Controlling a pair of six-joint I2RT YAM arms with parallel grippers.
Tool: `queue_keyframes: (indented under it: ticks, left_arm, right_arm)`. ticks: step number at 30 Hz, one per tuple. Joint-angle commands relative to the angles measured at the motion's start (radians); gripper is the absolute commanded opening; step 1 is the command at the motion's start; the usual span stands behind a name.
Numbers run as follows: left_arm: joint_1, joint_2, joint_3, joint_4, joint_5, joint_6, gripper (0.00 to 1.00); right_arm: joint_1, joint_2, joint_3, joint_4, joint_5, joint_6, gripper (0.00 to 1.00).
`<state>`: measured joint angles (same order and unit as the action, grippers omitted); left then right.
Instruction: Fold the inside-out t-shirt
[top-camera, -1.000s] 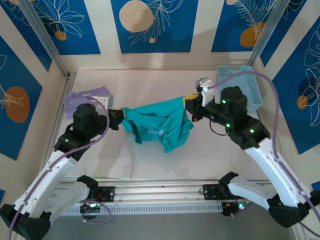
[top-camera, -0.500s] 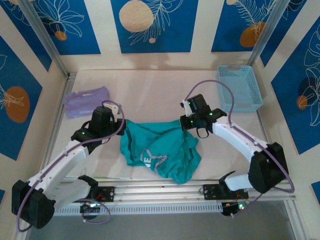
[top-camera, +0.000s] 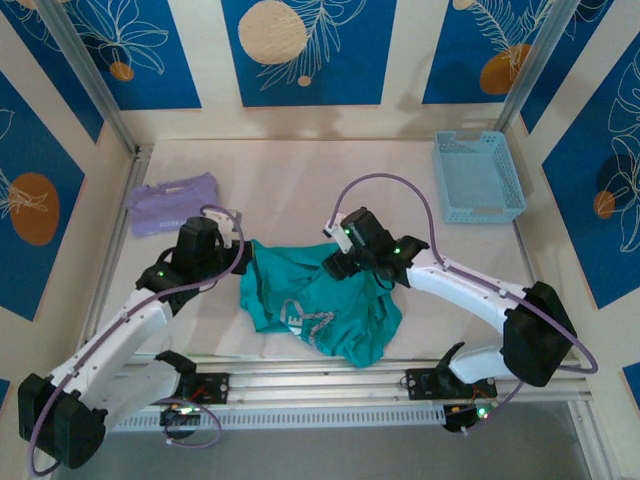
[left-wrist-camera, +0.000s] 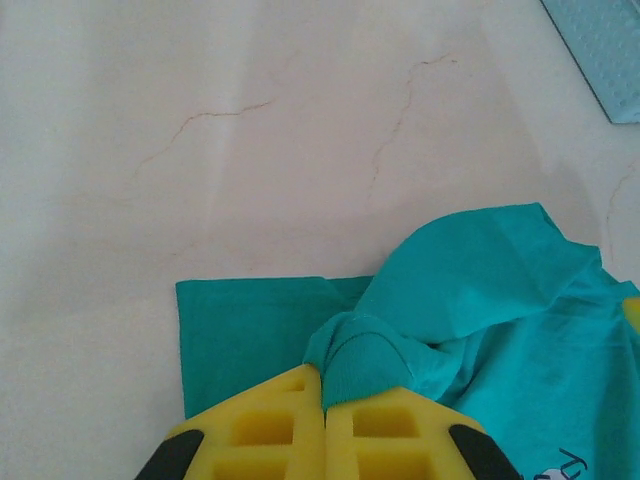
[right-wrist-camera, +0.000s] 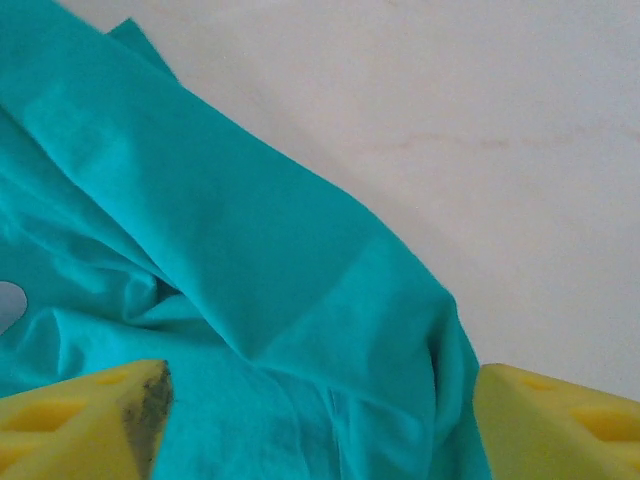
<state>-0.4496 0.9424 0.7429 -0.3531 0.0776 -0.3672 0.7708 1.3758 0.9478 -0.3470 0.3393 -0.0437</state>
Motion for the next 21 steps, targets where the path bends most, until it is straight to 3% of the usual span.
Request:
queue_keyframes:
  ticks: [1, 6, 9, 10, 12, 16, 21]
  left_arm:
    - [0.0, -0.022, -0.004, 0.006, 0.023, 0.008, 0.0]
    - [0.0, -0.03, -0.004, 0.003, 0.031, 0.009, 0.0]
    - [0.0, -0.036, -0.013, 0.006, 0.03, 0.01, 0.0]
    - [0.0, -0.039, -0.018, 0.008, 0.025, 0.01, 0.0]
    - [0.0, -0.039, -0.026, 0.01, 0.008, 0.01, 0.0]
    - [0.001, -0.031, -0.037, 0.002, -0.116, -0.013, 0.0]
    - [0.002, 0.066, -0.019, 0.038, -0.274, -0.018, 0.0]
  right_arm:
    - [0.012, 0.063, 0.014, 0.079, -0.039, -0.123, 0.83]
    - [0.002, 0.179, 0.051, 0.148, -0.121, -0.175, 0.84]
    - [-0.021, 0.273, 0.104, 0.187, -0.178, -0.17, 0.78]
    - [-0.029, 0.301, 0.122, 0.204, -0.194, -0.165, 0.7]
    - [-0.045, 0.339, 0.169, 0.205, -0.225, -0.142, 0.45]
    - [-0.093, 0.307, 0.255, 0.055, -0.287, -0.035, 0.01]
    - [-0.192, 0.114, 0.221, 0.017, -0.64, 0.18, 0.0]
